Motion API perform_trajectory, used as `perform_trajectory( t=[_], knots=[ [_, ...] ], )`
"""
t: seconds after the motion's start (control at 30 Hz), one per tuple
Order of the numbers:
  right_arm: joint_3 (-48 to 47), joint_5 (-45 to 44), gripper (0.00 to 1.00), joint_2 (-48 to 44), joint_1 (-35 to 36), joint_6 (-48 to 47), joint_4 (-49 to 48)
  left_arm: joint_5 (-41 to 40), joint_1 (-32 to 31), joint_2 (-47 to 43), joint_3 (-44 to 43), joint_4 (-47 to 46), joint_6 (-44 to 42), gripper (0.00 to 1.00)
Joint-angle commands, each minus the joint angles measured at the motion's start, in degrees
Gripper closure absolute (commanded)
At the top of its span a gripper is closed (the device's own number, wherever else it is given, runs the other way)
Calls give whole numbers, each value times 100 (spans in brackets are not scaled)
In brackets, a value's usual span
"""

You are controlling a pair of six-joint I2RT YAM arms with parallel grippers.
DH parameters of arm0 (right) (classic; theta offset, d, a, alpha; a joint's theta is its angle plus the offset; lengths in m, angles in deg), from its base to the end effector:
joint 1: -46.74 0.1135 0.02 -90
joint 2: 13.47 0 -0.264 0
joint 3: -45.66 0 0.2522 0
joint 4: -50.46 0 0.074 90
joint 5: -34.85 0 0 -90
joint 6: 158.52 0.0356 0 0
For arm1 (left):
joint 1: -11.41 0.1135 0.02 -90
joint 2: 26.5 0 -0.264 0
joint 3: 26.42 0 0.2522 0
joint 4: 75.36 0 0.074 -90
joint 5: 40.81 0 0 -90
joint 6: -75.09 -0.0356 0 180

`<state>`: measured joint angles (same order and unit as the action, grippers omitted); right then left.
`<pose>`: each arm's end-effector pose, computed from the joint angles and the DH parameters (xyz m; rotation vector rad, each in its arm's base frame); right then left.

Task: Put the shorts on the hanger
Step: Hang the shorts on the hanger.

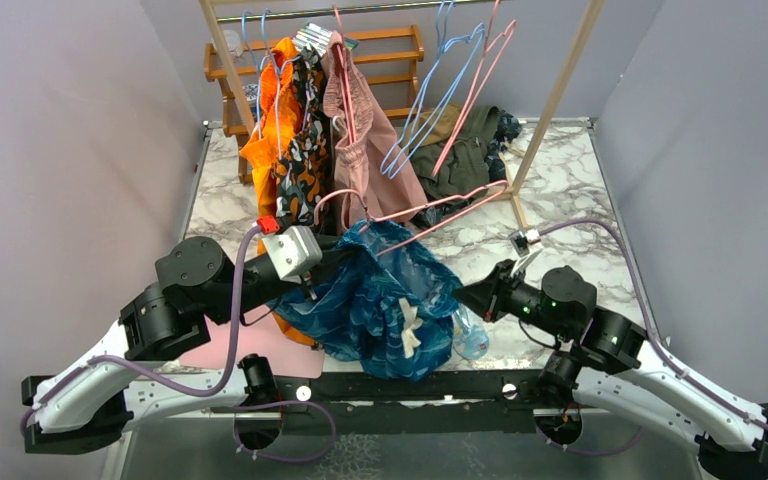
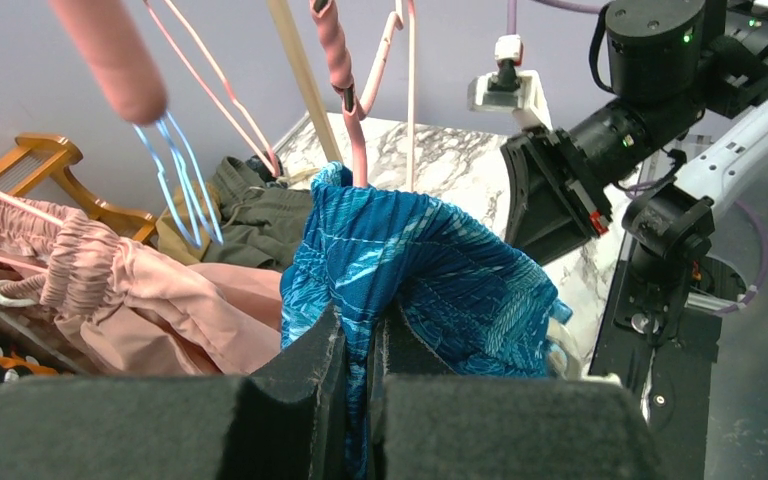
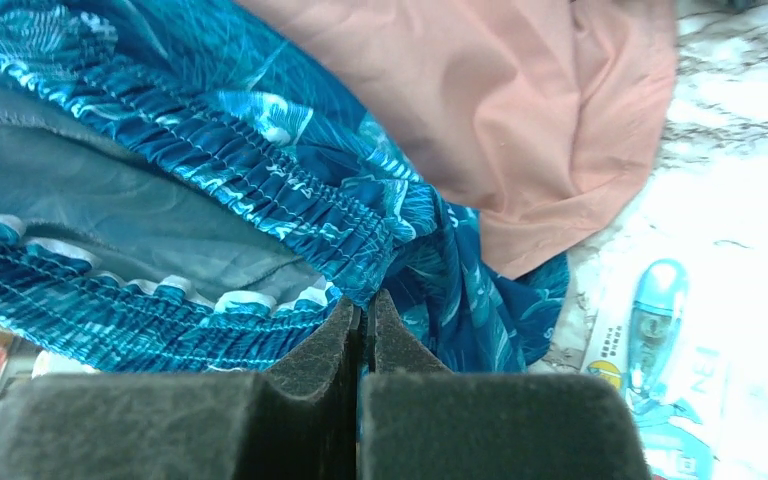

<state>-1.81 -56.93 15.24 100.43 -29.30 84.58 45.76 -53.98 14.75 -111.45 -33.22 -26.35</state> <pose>0.0796 0.1065 0.2924 -0.2269 1.9742 1.0767 0.0490 -0.1019 0.4652 0.9458 1.2711 -0.6969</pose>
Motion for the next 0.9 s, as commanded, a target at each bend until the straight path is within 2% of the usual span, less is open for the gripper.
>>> perform_trajectory(
  t=[0.0,0.17,0.3,0.87],
  knots=[
    [-572,-838,99,147,35,77,829,275,-8,-152,104,-314,123,100],
    [-1292,-1485,99,698,36,172,1920,597,-6,-255,246,-240,252,100],
    [-1684,-1844,99,1039,36,197,2386,873,-1,-248,295,-78,360,100],
    [-2636,-2538,99,1347,35,46,3017,1107,-5,-392,486,636,555,100]
  ],
)
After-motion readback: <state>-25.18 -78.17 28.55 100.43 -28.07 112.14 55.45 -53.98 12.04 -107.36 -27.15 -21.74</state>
